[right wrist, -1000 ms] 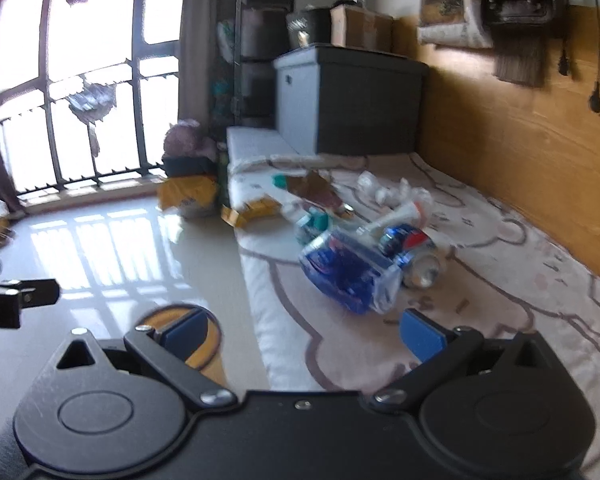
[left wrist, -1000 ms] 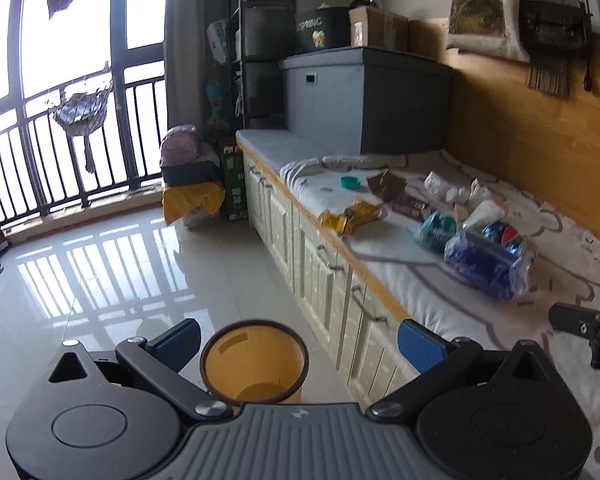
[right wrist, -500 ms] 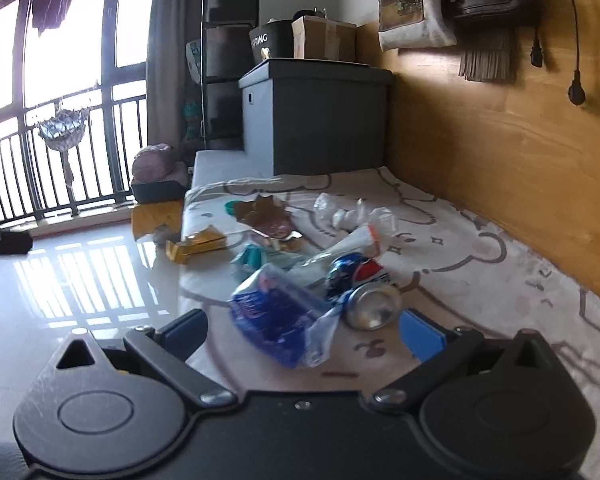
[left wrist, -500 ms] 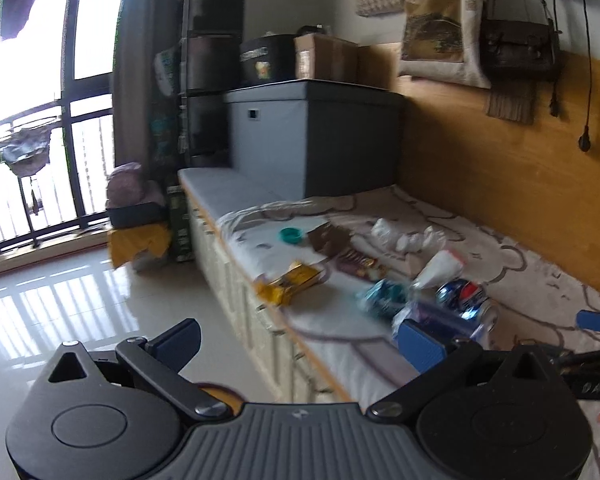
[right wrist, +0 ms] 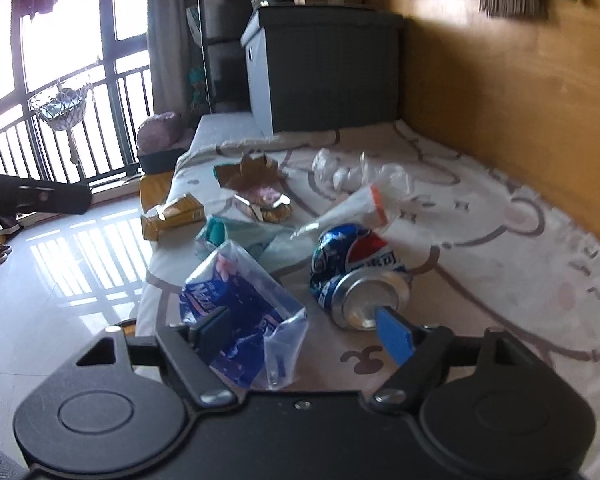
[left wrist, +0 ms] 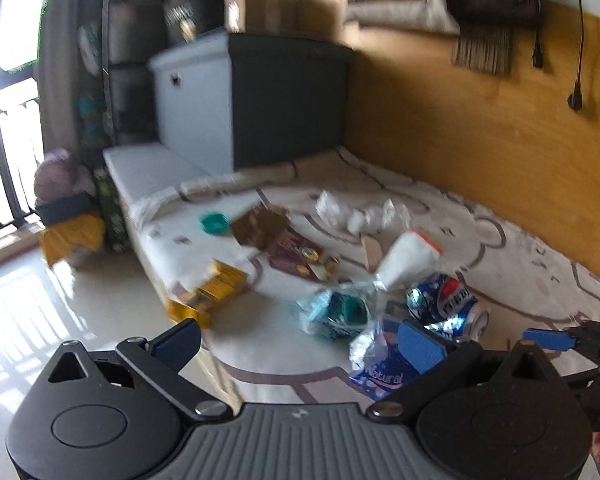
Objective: Collect trash
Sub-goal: 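Grasp the teal snack wrapper with the left gripper while the right gripper grasps the blue plastic bag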
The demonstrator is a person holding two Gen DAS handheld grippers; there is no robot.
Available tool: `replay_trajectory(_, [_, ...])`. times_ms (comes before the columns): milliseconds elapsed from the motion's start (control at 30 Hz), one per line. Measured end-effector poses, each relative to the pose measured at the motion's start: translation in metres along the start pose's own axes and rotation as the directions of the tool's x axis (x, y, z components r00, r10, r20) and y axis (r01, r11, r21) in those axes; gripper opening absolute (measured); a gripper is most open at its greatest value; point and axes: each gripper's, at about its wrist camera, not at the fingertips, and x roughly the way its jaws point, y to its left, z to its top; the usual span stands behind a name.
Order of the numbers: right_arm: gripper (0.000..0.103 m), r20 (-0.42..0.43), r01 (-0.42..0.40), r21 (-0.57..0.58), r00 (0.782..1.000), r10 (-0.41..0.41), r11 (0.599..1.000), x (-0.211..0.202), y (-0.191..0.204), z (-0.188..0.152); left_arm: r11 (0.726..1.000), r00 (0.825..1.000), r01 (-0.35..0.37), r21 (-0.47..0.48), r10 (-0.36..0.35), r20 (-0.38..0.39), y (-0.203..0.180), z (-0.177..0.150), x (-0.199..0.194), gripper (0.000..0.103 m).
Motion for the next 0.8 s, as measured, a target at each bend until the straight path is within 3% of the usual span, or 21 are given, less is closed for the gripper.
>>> replay_trajectory(233, [0.069, -0.063, -0.059, 0.023, 0.996, 0.060, 0.998, 0.035, -0.004, -0.006, 0.997, 0.998, 0.049, -0.054, -0.051, -0.039, 0.012, 0.007, 0.050, 0.103])
replay_trajectory(567, [0.049, -0.104, -0.091, 0.051, 0.990, 0.096, 0.995, 0.061, 0.000, -0.011, 0.991, 0.985, 0.127, -0.051, -0.132, -0.107, 0.010, 0.006, 0.110, 0.070])
replay_trajectory(800, [0.036, -0.118, -0.101, 0.063, 0.987, 0.108, 0.993, 0.064, 0.005, -0.014, 0.979, 0.977, 0.169, -0.114, -0.181, -0.111, 0.014, 0.000, 0.137, 0.061])
